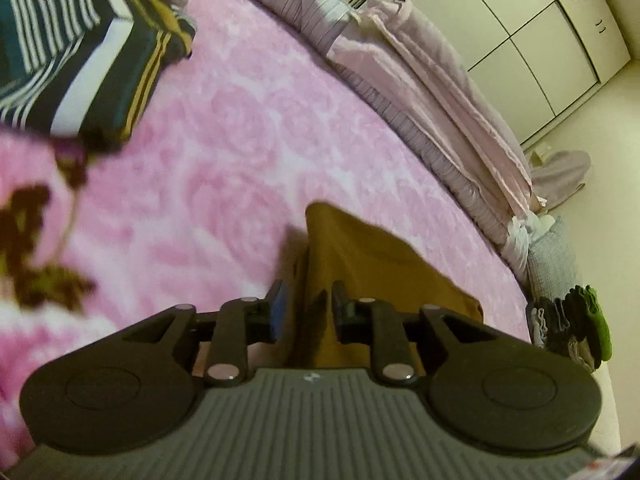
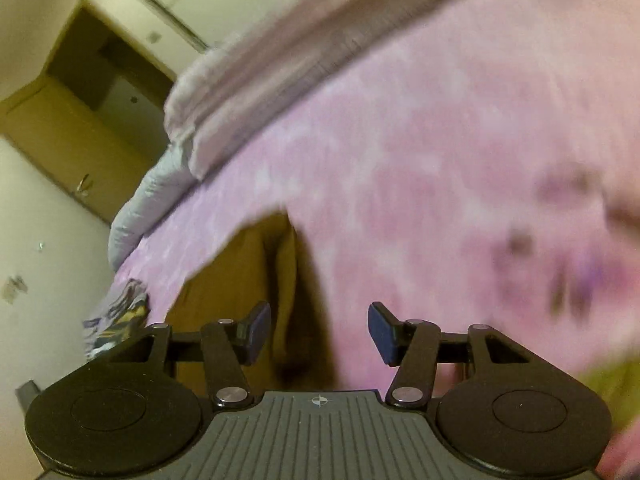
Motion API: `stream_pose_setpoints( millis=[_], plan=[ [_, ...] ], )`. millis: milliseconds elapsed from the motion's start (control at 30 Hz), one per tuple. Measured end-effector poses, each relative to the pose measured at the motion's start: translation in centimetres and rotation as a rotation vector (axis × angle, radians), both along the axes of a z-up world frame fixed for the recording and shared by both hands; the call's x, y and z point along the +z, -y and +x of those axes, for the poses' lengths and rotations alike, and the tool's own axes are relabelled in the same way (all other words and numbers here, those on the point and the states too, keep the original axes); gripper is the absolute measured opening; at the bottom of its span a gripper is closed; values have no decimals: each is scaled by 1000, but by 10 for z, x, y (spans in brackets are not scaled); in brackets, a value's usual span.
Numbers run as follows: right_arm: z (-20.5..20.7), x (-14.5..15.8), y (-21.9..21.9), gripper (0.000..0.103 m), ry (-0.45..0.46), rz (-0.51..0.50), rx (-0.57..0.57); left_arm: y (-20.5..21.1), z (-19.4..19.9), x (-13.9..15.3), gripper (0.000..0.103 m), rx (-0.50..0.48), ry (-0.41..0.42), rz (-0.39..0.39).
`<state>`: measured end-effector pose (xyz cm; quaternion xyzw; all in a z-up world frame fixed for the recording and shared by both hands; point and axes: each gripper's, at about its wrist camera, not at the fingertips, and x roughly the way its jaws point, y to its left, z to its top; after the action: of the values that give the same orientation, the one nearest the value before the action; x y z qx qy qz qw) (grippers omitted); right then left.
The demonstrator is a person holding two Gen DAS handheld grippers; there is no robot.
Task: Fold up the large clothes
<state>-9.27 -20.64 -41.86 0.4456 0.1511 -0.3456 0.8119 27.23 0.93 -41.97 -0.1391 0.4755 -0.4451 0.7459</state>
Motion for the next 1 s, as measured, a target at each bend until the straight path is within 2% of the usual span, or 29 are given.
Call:
stream_pose_setpoints(
  millis=[67, 167, 200, 267, 300, 367, 433, 500, 533, 567, 600, 700, 800, 900, 1000],
  plan=[
    [14, 9, 24, 51, 36, -10, 82, 8, 7, 2, 24, -13, -10, -2],
    [51, 9, 58, 48, 77, 35, 182, 21, 16, 2, 26, -4, -10, 3],
    [62, 9, 63, 45, 81, 23, 188, 24, 16, 3, 26, 2, -7, 1],
    [84, 11, 63, 25, 36, -43, 212, 29, 11, 10, 26, -4, 21, -22],
    [92, 14, 59, 23, 1, -103, 226, 31, 5, 14, 26, -17, 56, -21],
    [105, 16, 42, 22, -95, -252, 260, 41, -12, 22, 26, -55, 181, 9],
    [125, 9, 32, 20, -187, -353, 304, 57, -27, 23, 28, -103, 294, 64],
    [149, -16, 34, 19, -307, -378, 340, 74, -36, 17, 29, -128, 390, 136],
    [155, -29, 39, 19, -339, -366, 356, 81, -38, 12, 29, -138, 435, 164],
    [155, -37, 42, 19, -322, -383, 356, 88, -37, 5, 31, -138, 460, 202],
    [153, -38, 44, 19, -307, -380, 359, 93, -32, -3, 33, -133, 455, 235],
    [139, -25, 44, 19, -287, -321, 312, 83, -20, -4, 33, -101, 364, 193],
    [117, -1, 25, 19, -323, -352, 240, 62, -22, 7, 29, -73, 386, 182],
    [91, 17, -12, 19, -314, -388, 279, 33, -32, 17, 29, -64, 375, 178],
    [77, 22, -51, 19, -337, -419, 330, 5, -56, 30, 29, -104, 367, 175]
  ],
)
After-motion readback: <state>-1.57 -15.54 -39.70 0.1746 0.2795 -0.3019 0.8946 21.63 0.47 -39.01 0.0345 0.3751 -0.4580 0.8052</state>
